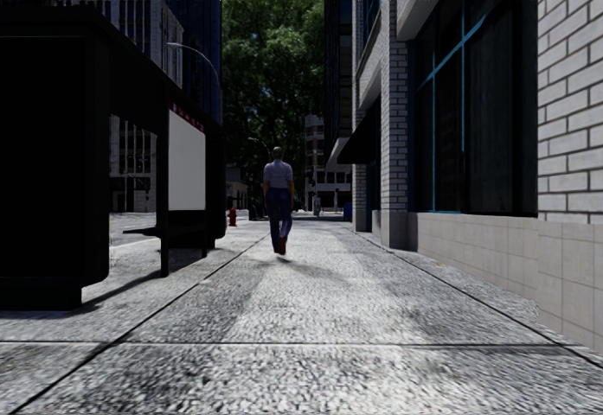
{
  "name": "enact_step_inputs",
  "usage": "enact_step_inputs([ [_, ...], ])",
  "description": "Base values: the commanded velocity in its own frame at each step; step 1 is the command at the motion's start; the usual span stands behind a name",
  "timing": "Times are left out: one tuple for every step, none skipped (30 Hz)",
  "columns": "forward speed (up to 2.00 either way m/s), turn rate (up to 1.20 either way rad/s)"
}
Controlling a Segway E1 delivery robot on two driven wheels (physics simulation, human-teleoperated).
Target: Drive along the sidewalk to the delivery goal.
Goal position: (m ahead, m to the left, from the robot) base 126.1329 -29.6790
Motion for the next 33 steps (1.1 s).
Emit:
enact_step_inputs([
  [2.0,0.0],
  [2.0,0.0],
  [2.0,0.0],
  [2.0,0.0],
  [2.0,0.0],
  [2.0,0.0],
  [2.0,0.0],
  [2.0,0.0],
  [2.0,0.0],
  [2.0,0.0],
  [2.0,0.0],
  [2.0,0.0],
  [2.0,0.0],
  [2.0,-0.01],
  [2.0,-0.08],
  [2.0,-0.11],
  [2.0,-0.13],
  [2.0,-0.13],
  [2.0,-0.13],
  [2.0,-0.14],
  [2.0,-0.14],
  [2.0,-0.14],
  [2.0,-0.14],
  [2.0,-0.14],
  [2.0,-0.14],
  [2.0,-0.14],
  [2.0,-0.14],
  [2.0,-0.14],
  [2.0,-0.14],
  [2.0,-0.14],
  [2.0,-0.14],
  [2.0,-0.15],
  [2.0,-0.15],
])
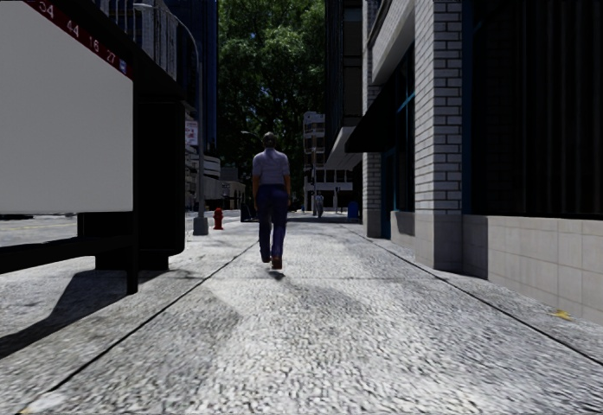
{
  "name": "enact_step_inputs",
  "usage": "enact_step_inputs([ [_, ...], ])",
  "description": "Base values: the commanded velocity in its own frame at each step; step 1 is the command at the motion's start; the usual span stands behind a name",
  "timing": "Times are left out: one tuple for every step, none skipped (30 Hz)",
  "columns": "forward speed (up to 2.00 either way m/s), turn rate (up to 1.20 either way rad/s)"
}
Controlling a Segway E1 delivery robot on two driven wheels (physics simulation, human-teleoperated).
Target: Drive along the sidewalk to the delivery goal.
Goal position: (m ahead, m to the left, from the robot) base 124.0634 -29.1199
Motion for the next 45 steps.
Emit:
enact_step_inputs([
  [2.0,-0.18],
  [2.0,-0.2],
  [2.0,-0.24],
  [2.0,-0.25],
  [2.0,-0.26],
  [2.0,-0.26],
  [2.0,-0.26],
  [2.0,-0.27],
  [2.0,-0.28],
  [2.0,-0.29],
  [2.0,-0.31],
  [2.0,-0.36],
  [2.0,-0.39],
  [2.0,-0.4],
  [2.0,-0.41],
  [2.0,-0.41],
  [2.0,-0.41],
  [2.0,-0.41],
  [2.0,-0.41],
  [2.0,-0.41],
  [2.0,-0.41],
  [2.0,-0.41],
  [2.0,-0.41],
  [2.0,-0.41],
  [2.0,-0.39],
  [2.0,-0.21],
  [2.0,0.0],
  [2.0,0.0],
  [2.0,0.0],
  [2.0,0.0],
  [2.0,0.0],
  [2.0,0.0],
  [2.0,0.0],
  [2.0,0.0],
  [2.0,0.0],
  [2.0,0.0],
  [2.0,0.0],
  [2.0,0.0],
  [2.0,0.0],
  [2.0,0.0],
  [2.0,0.0],
  [2.0,0.0],
  [2.0,0.0],
  [2.0,0.0],
  [2.0,0.0],
])
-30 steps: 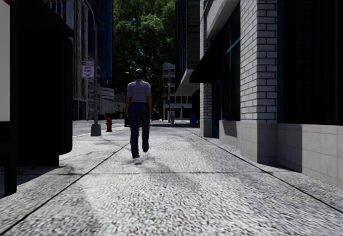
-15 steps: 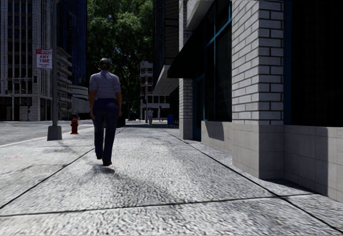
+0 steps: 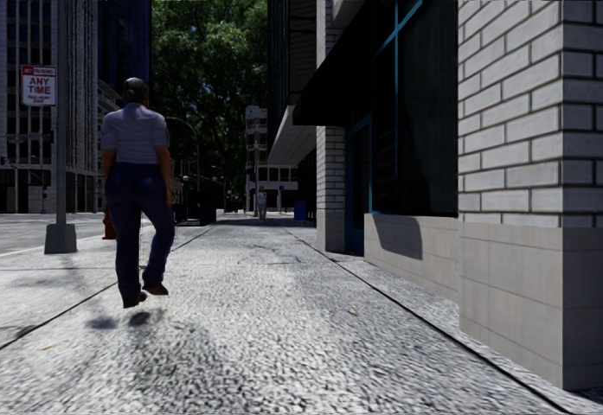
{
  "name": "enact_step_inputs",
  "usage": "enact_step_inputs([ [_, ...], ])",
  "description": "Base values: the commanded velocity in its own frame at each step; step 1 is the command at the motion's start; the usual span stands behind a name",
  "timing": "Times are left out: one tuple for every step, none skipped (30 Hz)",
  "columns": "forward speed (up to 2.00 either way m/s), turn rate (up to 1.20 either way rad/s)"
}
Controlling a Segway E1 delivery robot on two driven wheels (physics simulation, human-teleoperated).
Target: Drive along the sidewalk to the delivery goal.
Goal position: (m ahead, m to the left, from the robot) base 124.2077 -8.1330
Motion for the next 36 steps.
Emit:
enact_step_inputs([
  [2.0,0.0],
  [2.0,0.0],
  [2.0,0.0],
  [2.0,0.0],
  [2.0,0.0],
  [2.0,0.0],
  [2.0,0.0],
  [2.0,0.0],
  [2.0,0.0],
  [2.0,0.0],
  [2.0,0.0],
  [2.0,0.0],
  [2.0,0.0],
  [2.0,0.0],
  [2.0,0.0],
  [2.0,0.0],
  [2.0,0.0],
  [2.0,0.0],
  [2.0,0.0],
  [2.0,0.0],
  [2.0,0.0],
  [2.0,0.0],
  [2.0,0.0],
  [2.0,0.0],
  [2.0,0.0],
  [2.0,0.0],
  [2.0,0.0],
  [2.0,0.0],
  [2.0,0.0],
  [2.0,0.0],
  [2.0,0.0],
  [2.0,0.0],
  [2.0,0.0],
  [2.0,0.0],
  [2.0,0.0],
  [2.0,0.0],
])
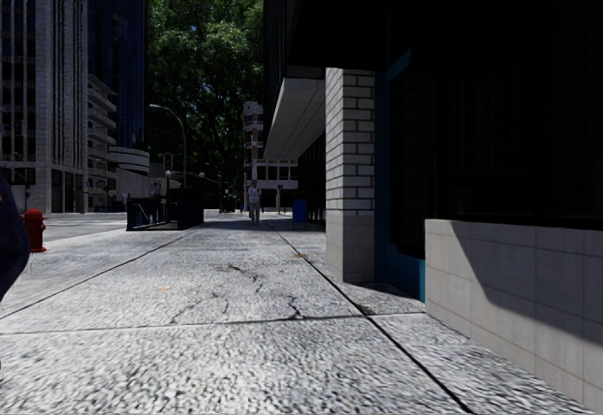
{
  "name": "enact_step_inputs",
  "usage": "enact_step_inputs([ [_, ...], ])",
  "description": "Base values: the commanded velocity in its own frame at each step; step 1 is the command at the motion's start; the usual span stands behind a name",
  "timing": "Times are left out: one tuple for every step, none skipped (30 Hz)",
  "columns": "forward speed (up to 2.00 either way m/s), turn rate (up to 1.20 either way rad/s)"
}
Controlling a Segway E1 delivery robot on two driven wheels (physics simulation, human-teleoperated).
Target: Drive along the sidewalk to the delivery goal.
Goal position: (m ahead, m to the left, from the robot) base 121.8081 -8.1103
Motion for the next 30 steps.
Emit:
enact_step_inputs([
  [2.0,0.0],
  [2.0,0.0],
  [2.0,0.0],
  [2.0,0.02],
  [2.0,0.06],
  [2.0,0.12],
  [2.0,0.13],
  [2.0,0.14],
  [2.0,0.15],
  [2.0,0.17],
  [2.0,0.2],
  [2.0,0.22],
  [2.0,0.23],
  [2.0,0.23],
  [2.0,0.24],
  [2.0,0.24],
  [2.0,0.26],
  [2.0,0.26],
  [2.0,0.27],
  [2.0,0.27],
  [2.0,0.29],
  [2.0,0.31],
  [2.0,0.33],
  [2.0,0.34],
  [2.0,0.36],
  [2.0,0.39],
  [2.0,0.42],
  [2.0,0.43],
  [2.0,0.43],
  [2.0,0.43],
])
